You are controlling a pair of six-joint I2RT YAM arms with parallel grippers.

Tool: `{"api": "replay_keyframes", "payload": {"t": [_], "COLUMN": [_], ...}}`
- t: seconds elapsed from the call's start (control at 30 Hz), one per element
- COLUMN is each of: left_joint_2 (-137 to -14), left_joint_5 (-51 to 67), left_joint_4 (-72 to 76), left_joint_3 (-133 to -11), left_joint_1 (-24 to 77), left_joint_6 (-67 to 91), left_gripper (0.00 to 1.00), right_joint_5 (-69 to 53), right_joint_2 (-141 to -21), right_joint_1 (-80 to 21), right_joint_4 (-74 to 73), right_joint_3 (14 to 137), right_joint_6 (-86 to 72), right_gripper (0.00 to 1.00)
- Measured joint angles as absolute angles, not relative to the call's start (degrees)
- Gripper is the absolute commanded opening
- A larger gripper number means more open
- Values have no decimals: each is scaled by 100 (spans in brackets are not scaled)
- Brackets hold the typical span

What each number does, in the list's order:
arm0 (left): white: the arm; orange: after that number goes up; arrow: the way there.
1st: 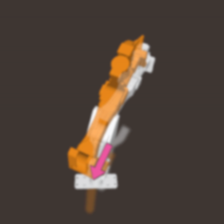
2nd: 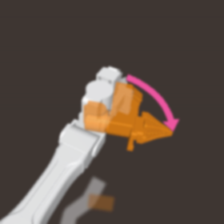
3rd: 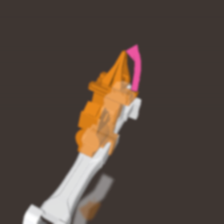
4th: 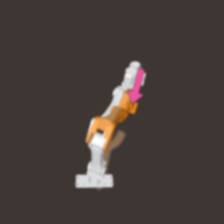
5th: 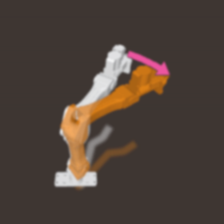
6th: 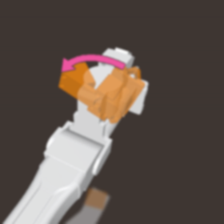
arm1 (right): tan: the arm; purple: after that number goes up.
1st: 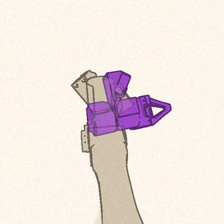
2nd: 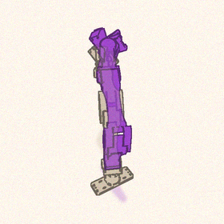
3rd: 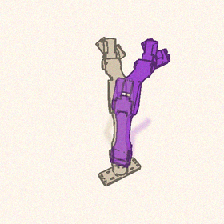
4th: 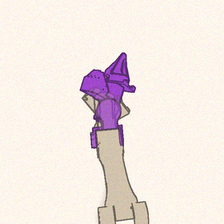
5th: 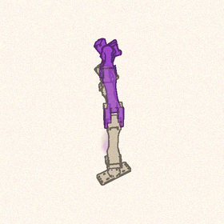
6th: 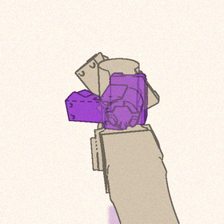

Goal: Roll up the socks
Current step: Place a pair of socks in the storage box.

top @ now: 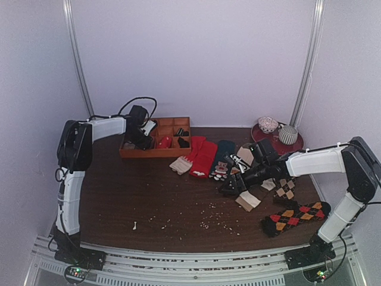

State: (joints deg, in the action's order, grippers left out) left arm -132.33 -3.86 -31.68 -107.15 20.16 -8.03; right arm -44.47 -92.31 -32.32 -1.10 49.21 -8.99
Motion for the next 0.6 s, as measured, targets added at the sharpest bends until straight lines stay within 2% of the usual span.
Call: {"api": "replay_keyframes", "payload": {"t": [0.6], "left_joint_2": [-13297], "left_joint_5": [-285], "left_joint_4": [-3308], "left_joint_3": [-10895], "left_joint_1": [2005], "left_joint_6": [-851], "left_gripper": [29], "right_joint_5": [-4506], "right_joint_2": [-9271], "right_joint_1": [-3229], "right_joint_4": [-113], "right_joint_3": [4921], "right_joint_6": [-897], "right_gripper": [57]}}
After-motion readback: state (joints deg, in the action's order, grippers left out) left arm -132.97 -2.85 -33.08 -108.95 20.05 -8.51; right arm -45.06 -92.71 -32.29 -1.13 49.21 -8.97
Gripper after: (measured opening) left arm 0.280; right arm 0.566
